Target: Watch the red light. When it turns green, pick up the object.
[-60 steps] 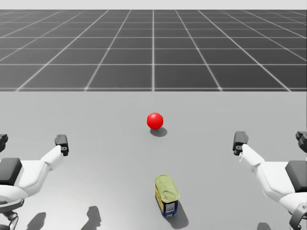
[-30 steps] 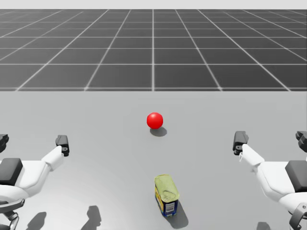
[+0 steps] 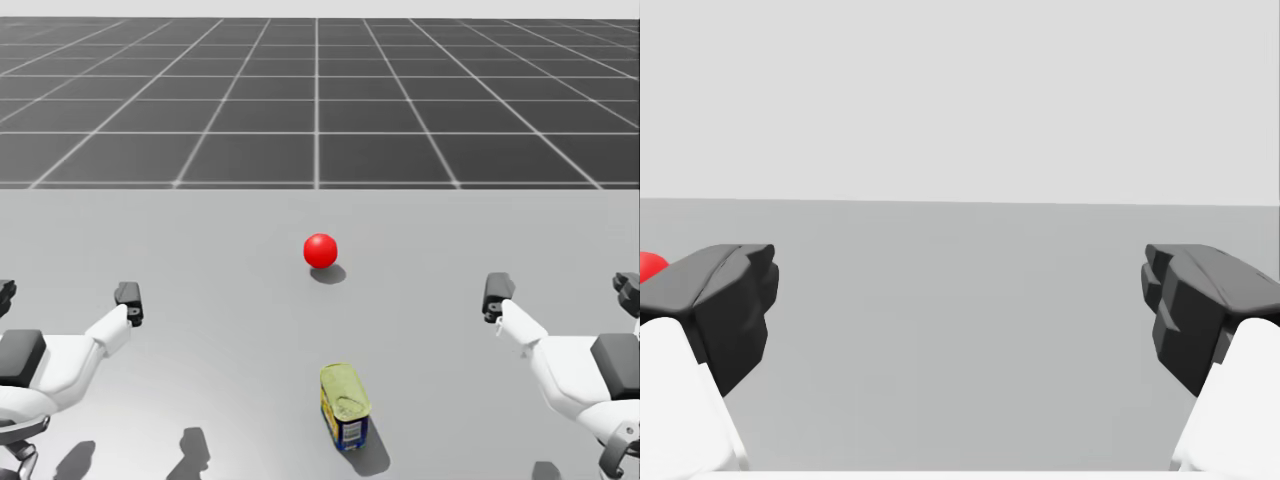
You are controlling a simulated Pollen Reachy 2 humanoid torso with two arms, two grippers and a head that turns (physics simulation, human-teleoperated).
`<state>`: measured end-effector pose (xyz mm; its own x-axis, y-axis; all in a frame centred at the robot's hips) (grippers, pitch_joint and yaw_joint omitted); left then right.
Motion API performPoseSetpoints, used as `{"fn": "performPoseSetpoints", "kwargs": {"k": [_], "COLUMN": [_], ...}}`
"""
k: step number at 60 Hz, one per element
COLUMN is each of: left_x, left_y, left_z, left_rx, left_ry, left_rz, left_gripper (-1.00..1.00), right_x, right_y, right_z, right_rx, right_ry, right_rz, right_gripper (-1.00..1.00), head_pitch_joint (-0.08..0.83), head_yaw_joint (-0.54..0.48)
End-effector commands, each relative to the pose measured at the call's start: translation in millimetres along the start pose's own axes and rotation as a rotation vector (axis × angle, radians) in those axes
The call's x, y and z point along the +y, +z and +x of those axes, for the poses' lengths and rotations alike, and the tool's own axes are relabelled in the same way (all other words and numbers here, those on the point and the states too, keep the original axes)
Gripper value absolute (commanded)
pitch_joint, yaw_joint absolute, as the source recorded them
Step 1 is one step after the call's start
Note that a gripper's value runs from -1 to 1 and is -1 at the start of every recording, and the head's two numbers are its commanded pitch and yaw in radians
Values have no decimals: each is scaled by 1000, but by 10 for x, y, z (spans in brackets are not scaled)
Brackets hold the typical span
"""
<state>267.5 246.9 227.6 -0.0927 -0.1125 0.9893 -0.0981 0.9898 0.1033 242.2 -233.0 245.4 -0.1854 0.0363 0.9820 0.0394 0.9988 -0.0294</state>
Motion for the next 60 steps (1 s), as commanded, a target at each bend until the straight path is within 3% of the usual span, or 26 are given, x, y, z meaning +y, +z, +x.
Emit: {"fn": "performPoseSetpoints", "kwargs": {"k": [1, 50, 60], "left_x": [-21, -23, -21], "left_y": [8, 10, 9], "left_z": [-9, -7, -9], "left_rx": [4, 9, 10], "left_ry": [11, 16, 16], "left_rz": [1, -5, -6], "left_gripper": [-1000, -1000, -1000], "right_x": [28, 27, 28], "right_y": [9, 9, 10], "right_z": [-15, -16, -16], "right_rx": [4, -3, -3], "right_ry": [-18, -12, -12], "right_rz": [-5, -8, -9], "right_gripper": [-1000, -1000, -1000], "head_pitch_joint": [410, 414, 477], "head_yaw_joint": [-9, -9, -10]}}
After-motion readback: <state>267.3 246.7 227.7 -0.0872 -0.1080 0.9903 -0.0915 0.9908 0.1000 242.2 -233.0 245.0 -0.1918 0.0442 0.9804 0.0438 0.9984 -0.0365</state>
